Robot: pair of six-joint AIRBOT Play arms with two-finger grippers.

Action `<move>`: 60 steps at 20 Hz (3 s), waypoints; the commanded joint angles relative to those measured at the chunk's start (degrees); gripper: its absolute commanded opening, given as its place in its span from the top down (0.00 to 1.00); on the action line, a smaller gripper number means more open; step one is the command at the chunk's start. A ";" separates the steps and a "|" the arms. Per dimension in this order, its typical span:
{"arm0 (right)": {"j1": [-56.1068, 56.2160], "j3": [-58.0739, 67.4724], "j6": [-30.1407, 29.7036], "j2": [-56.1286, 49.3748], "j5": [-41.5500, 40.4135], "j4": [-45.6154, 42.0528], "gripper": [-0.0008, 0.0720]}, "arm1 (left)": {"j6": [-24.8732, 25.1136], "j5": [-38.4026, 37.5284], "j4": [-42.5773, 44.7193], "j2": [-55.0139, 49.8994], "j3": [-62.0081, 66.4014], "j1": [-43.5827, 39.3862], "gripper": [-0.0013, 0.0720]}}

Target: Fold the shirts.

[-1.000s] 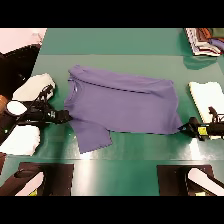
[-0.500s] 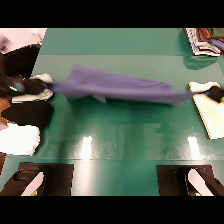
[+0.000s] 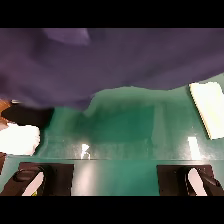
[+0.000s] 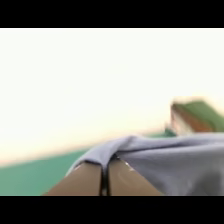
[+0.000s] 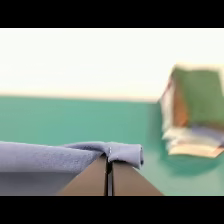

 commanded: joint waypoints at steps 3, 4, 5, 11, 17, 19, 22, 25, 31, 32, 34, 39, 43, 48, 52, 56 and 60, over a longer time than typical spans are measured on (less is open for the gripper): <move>-1.53 14.23 2.01 -6.23 7.17 -0.83 0.97 | -1.68 0.74 1.18 -0.83 -1.09 0.07 0.95; -0.07 14.51 2.75 -8.39 8.85 -0.83 0.97 | -1.66 -0.59 1.16 -1.86 -4.17 0.07 0.95; 2.01 14.32 3.13 -11.04 11.19 -1.07 0.97 | -1.64 -2.91 1.16 -3.69 -6.80 0.07 0.95; 18.25 -1.31 6.19 -26.40 14.69 -16.90 0.97 | 0.63 -9.73 1.18 -21.79 -19.47 0.07 0.95; 22.64 -9.77 6.19 -46.77 10.40 -18.86 0.97 | 2.67 -6.34 1.03 -44.48 -24.22 0.07 0.95; 22.58 -5.62 6.19 -53.18 7.89 -18.91 0.97 | 2.97 1.01 0.96 -50.51 -23.10 0.07 0.95; 21.94 4.83 6.75 -60.13 4.96 -18.49 0.97 | 4.17 7.96 1.09 -56.63 -15.96 0.07 0.95; 21.94 13.00 6.73 -63.49 5.07 -18.53 0.97 | 4.48 12.37 1.27 -58.77 -10.32 0.07 0.95; 23.80 7.41 6.73 -58.88 10.64 -18.62 0.97 | 5.70 -6.10 3.89 -58.55 -9.53 0.07 0.95; 24.33 3.54 6.82 -57.16 10.01 -18.60 0.97 | 5.73 -8.72 4.42 -58.58 -10.95 0.07 0.95; 25.35 -4.74 7.87 -54.10 7.65 -18.47 0.97 | 5.77 -10.60 5.31 -58.58 -15.08 0.07 0.95; 28.46 -20.17 9.29 -49.37 0.33 -18.45 0.97 | 5.75 -8.57 5.51 -58.58 -26.03 0.07 0.95; 26.91 -21.22 10.14 -48.89 0.70 -12.72 0.48 | 4.68 -10.73 7.43 -57.68 -27.06 0.09 0.33; 21.11 -29.05 8.55 -37.73 5.14 -10.86 0.46 | 2.60 -14.82 15.39 -46.62 -33.55 0.09 0.33; 17.90 -40.28 6.78 -25.79 6.01 -10.56 0.46 | 0.87 -11.67 15.32 -31.54 -55.01 0.07 0.33; 16.04 -47.21 3.32 -18.60 3.30 -2.75 0.46 | -4.87 -8.96 13.64 -17.62 -74.79 0.07 0.33; 16.11 -48.09 2.91 -16.37 2.34 -1.92 0.46 | -7.78 -5.99 8.31 -10.43 -85.31 0.07 0.32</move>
